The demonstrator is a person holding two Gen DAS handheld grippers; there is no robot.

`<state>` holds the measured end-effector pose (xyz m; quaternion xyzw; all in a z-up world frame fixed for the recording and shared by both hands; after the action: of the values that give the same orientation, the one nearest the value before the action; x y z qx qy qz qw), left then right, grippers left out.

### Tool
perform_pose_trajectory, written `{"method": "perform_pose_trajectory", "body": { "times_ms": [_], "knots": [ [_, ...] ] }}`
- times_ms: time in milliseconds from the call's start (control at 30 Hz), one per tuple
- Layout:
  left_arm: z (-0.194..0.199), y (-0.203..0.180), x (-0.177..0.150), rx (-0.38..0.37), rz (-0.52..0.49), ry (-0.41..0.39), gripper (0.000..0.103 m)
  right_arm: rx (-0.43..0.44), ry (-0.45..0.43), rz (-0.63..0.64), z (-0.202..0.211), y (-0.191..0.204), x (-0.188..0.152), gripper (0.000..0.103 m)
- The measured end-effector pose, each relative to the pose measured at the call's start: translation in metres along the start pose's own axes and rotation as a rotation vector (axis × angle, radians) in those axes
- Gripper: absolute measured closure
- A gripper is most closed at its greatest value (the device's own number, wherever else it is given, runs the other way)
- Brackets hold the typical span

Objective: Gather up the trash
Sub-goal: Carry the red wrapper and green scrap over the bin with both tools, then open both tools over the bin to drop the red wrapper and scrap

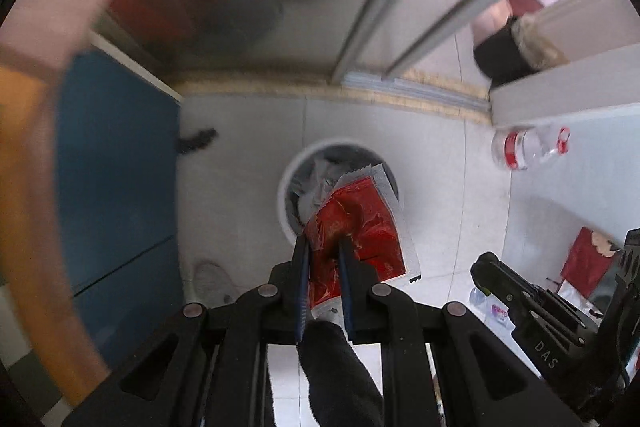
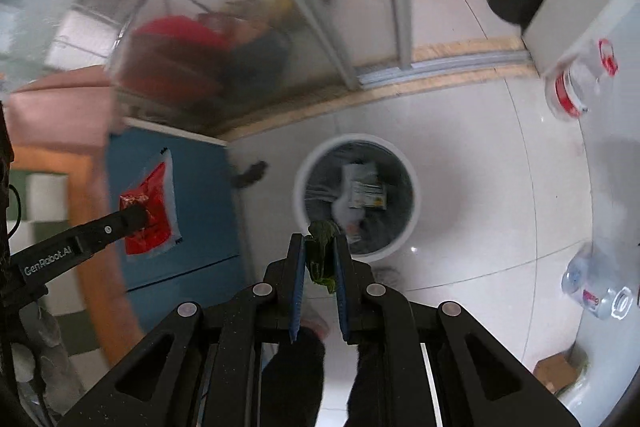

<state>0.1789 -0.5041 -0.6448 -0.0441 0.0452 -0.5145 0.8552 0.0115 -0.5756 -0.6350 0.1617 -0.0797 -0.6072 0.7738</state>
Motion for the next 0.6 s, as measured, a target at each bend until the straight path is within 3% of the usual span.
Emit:
{"method": "perform_pose_trajectory", "body": {
  "times_ms": [300, 433, 600],
  "knots": [
    [-0.143, -0.005, 0.023, -0.016, -0.009, 0.141, 0.092, -0.056, 0.054, -0.034, -0.141, -0.066, 0.031, 0.088],
    [-0.178, -0.01, 0.022, -0.023, -0.035, 0.184, 0.092, -0.076, 0.085, -0.043, -0.189, -0.084, 0.033, 0.088],
    [-0.192, -0.014, 0.013, -0.037, -0.052, 0.214, 0.088, -0.087, 0.123, -0.046, -0.226, -0.099, 0.025, 0.088]
  ]
}}
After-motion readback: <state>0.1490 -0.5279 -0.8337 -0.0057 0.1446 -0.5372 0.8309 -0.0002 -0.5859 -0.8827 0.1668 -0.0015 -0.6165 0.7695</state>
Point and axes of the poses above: each gripper's, at about its wrist camera, not at the fingertips, and z roughly against the way its jaws point, y to its left, x to its top, the point moved 7 cm from there along -z, roughly the way its jaws point, and after that the axes turned 15 degrees about -z, right-handed, at the moved point
